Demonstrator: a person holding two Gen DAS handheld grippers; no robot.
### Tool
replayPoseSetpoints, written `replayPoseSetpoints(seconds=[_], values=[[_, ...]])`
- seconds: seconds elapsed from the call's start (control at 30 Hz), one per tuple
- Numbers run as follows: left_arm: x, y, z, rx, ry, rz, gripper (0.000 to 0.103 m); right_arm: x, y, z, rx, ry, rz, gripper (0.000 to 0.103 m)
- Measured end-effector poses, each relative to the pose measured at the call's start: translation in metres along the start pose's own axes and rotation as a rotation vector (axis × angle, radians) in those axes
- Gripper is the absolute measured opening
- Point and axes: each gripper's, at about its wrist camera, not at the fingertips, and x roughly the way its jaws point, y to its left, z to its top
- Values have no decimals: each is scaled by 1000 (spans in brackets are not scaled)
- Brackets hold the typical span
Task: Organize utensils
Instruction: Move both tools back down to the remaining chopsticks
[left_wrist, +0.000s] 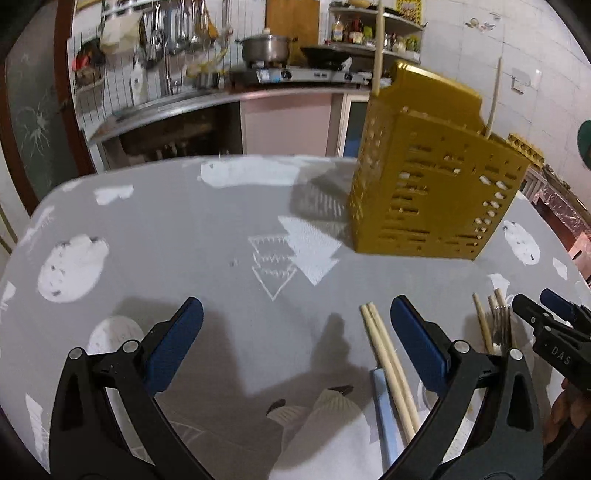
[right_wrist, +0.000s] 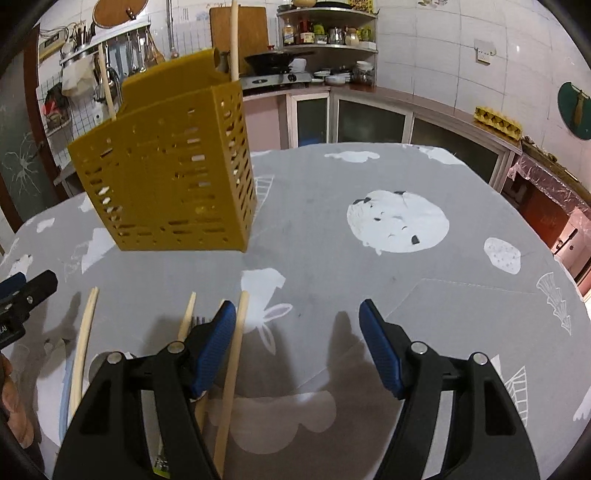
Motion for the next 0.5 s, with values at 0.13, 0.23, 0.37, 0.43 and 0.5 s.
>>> replayPoseSetpoints(seconds=[0.13, 0.23, 0.37, 0.43, 0.5], values=[[10, -3, -3, 9, 43, 23, 98, 2, 5, 1, -22, 20, -12, 68], [13, -8, -6, 27, 56, 27, 98, 6, 10, -1, -39, 48, -25, 66], [13, -15, -8, 58, 52, 34, 98, 10, 15, -2, -53, 74, -14, 58], [13, -17, -9, 65, 52, 31, 98, 11, 18, -2, -55, 82, -12, 53], [13, -18, -9, 68, 53, 27, 98, 11, 20, -1, -54, 86, -6, 45]])
